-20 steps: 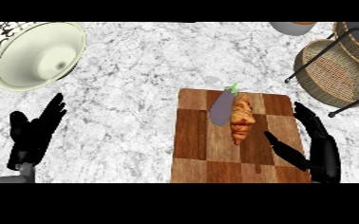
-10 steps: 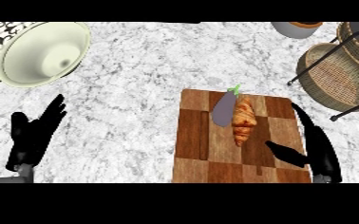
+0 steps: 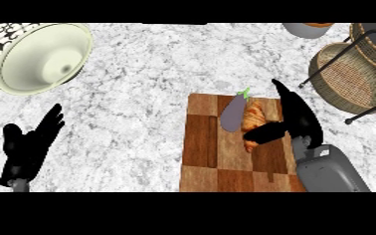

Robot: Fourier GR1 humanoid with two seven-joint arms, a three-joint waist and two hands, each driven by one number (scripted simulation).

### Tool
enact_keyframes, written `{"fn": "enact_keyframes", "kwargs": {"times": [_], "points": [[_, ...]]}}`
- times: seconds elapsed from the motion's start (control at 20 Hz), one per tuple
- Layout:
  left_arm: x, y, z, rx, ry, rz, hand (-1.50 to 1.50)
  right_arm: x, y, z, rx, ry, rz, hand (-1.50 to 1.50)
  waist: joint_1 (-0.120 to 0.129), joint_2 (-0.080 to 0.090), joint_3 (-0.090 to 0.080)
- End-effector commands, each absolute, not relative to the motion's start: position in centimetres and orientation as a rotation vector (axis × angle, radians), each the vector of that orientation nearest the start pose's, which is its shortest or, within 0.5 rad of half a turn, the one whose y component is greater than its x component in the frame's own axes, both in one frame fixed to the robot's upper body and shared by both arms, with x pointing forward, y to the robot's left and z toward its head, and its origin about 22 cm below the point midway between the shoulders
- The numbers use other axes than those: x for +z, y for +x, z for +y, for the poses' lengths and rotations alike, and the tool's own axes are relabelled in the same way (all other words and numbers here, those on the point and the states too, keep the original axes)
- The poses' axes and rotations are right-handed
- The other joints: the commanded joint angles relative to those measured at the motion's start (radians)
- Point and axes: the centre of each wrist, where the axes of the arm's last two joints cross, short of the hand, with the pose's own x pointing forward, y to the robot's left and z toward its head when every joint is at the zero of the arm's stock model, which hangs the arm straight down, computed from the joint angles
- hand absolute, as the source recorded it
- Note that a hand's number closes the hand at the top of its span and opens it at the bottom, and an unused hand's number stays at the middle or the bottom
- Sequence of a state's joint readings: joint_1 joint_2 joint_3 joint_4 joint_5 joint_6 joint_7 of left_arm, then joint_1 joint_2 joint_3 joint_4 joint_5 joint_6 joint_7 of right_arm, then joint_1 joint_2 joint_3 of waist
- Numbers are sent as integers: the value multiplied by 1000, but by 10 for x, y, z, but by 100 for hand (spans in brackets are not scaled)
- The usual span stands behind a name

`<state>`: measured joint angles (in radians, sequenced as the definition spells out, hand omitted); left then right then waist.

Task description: Pick the croissant from the cutting board and place it in the tiered basket

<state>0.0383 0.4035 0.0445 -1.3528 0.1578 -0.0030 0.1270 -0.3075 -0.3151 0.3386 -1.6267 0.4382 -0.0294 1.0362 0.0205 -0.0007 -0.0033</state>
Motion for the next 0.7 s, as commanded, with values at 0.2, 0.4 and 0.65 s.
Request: {"fn": "enact_keyframes", "kwargs": {"times": [0.2,0.4,0.65], "points": [[-24,224,344,-57,264,-1194,0,104,300,-154,602,-677,-659,-150,-19,-2,2],[-14,222,364,-52,291,-1209,0,126,307,-167,607,-710,-611,-150,-21,-4,2],[-14,218,347,-47,284,-1190,0,118,294,-182,555,-696,-592,-150,-23,-4,3]]}}
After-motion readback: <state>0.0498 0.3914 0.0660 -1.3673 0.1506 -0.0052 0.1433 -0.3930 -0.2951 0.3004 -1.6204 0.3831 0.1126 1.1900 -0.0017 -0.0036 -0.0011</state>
